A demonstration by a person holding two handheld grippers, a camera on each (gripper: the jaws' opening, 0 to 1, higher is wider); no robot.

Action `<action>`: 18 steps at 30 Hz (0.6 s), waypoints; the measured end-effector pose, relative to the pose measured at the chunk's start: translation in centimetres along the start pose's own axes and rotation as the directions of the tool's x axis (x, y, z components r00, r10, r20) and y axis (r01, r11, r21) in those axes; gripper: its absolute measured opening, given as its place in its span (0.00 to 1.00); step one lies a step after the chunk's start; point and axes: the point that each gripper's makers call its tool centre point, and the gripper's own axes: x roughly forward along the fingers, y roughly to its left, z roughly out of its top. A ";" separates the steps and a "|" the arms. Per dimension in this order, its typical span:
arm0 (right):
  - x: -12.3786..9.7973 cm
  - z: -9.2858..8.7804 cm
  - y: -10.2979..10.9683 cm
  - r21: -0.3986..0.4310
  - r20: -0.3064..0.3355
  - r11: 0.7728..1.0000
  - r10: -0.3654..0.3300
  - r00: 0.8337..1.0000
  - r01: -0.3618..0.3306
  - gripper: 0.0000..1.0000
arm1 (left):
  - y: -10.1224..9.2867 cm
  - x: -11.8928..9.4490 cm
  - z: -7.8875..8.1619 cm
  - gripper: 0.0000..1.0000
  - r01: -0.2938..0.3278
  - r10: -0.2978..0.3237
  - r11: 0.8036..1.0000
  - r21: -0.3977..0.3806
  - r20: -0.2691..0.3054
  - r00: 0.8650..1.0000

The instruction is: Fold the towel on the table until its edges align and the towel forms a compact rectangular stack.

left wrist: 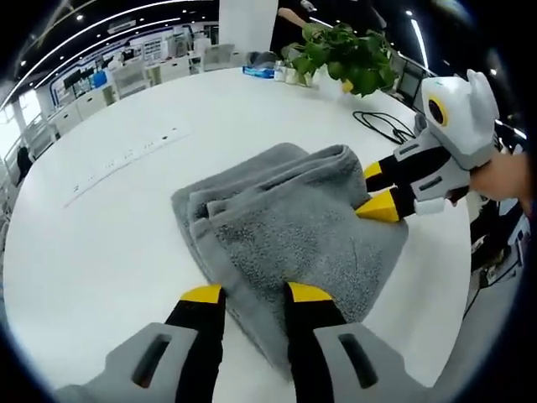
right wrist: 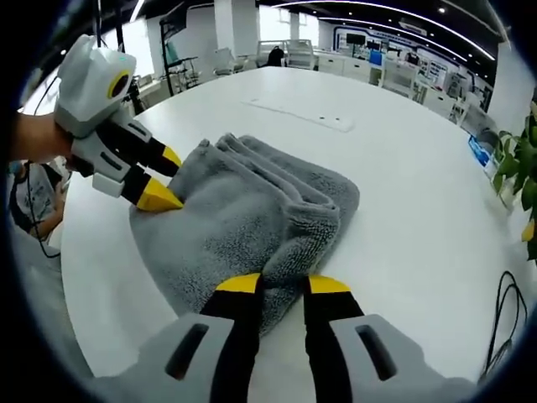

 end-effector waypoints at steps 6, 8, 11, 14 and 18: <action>-1.1 0.8 -0.1 0.006 0.062 1.000 -0.014 0.998 0.014 0.20 | 0.9 -1.3 0.5 0.39 -0.051 0.051 0.999 -0.001 0.063 0.997; -1.6 1.4 -0.1 0.032 0.108 0.999 -0.022 0.994 0.019 0.22 | 1.1 -1.8 0.5 0.41 -0.055 0.057 0.998 -0.025 0.076 0.995; -2.7 2.4 0.2 0.052 0.168 0.998 -0.029 0.985 0.021 0.27 | 1.5 -2.6 0.4 0.44 -0.072 0.075 0.997 -0.033 0.097 0.993; -3.6 3.1 0.8 0.071 0.211 0.997 -0.024 0.977 0.009 0.31 | 1.6 -3.4 0.3 0.48 -0.079 0.085 0.996 -0.049 0.118 0.989; -4.5 3.5 1.5 0.061 0.244 0.998 -0.026 0.969 0.011 0.41 | 1.3 -4.3 0.3 0.56 -0.084 0.090 0.995 -0.050 0.143 0.986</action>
